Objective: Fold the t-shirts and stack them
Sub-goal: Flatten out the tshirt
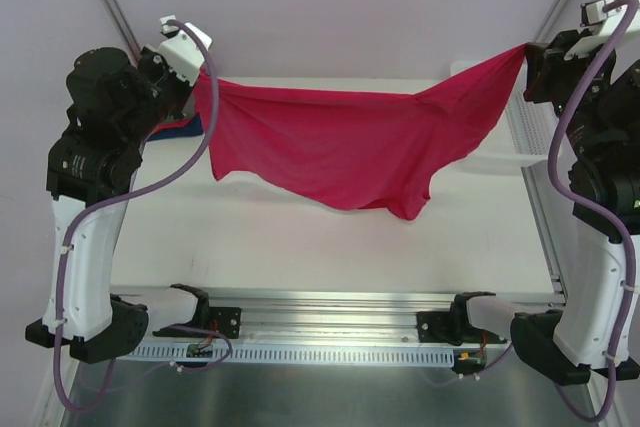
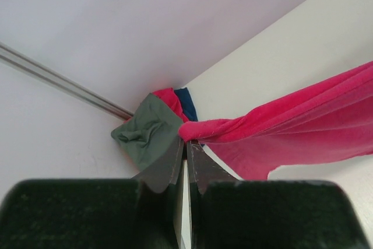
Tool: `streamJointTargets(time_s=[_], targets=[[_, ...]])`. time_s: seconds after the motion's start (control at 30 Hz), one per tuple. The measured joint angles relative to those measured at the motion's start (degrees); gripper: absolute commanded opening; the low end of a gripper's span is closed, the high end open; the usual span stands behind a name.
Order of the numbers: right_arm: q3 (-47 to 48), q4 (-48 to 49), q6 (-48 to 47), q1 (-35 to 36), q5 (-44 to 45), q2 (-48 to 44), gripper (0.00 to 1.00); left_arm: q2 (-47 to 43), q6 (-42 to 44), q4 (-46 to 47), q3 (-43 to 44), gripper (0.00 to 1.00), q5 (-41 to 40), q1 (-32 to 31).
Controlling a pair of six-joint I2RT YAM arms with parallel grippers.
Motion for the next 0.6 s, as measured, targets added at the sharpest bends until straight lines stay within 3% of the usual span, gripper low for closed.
streamJointTargets(time_s=[0.33, 0.6], targets=[[1.3, 0.0, 4.6, -2.0, -6.3, -4.0, 0.0, 4.3, -1.7, -3.5, 5.7, 0.0, 3.0, 0.0], [2.9, 0.2, 7.0, -5.4, -9.0, -9.9, 0.0, -2.1, -1.9, -4.3, 9.8, 0.0, 6.8, 0.1]])
